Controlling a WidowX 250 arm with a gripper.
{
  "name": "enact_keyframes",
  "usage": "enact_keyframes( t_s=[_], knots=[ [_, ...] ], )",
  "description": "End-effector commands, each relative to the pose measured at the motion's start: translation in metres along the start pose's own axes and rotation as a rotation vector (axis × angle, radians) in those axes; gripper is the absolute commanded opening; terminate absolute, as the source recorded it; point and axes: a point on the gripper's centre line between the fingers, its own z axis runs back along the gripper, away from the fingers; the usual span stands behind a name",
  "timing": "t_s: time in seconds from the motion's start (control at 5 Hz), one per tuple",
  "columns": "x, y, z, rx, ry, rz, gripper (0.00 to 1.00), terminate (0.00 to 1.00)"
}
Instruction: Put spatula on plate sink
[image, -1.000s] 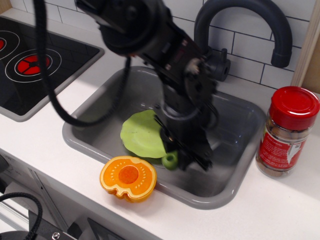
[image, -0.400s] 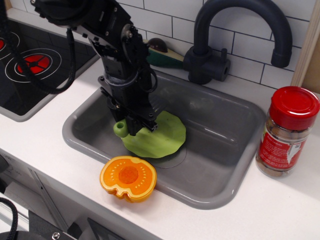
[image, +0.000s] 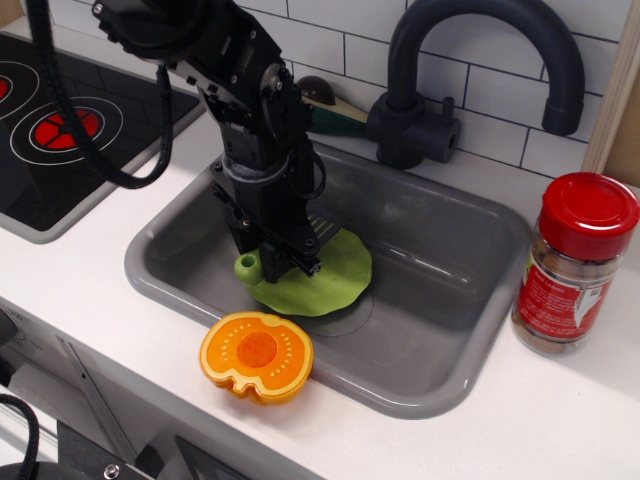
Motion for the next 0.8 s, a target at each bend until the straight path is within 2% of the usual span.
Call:
enact_keyframes(
  t_s=[0.0, 0.4, 0.6],
  knots=[
    [0.007, 0.001, 0.011, -0.004, -0.044, 0.038, 1.0, 0.0],
    [0.011, 0.004, 0.041, -0.08, -0.08, 0.053, 1.0, 0.0],
    [0.014, 0.007, 0.068, -0.092, -0.106, 0.073, 1.0, 0.0]
  ],
)
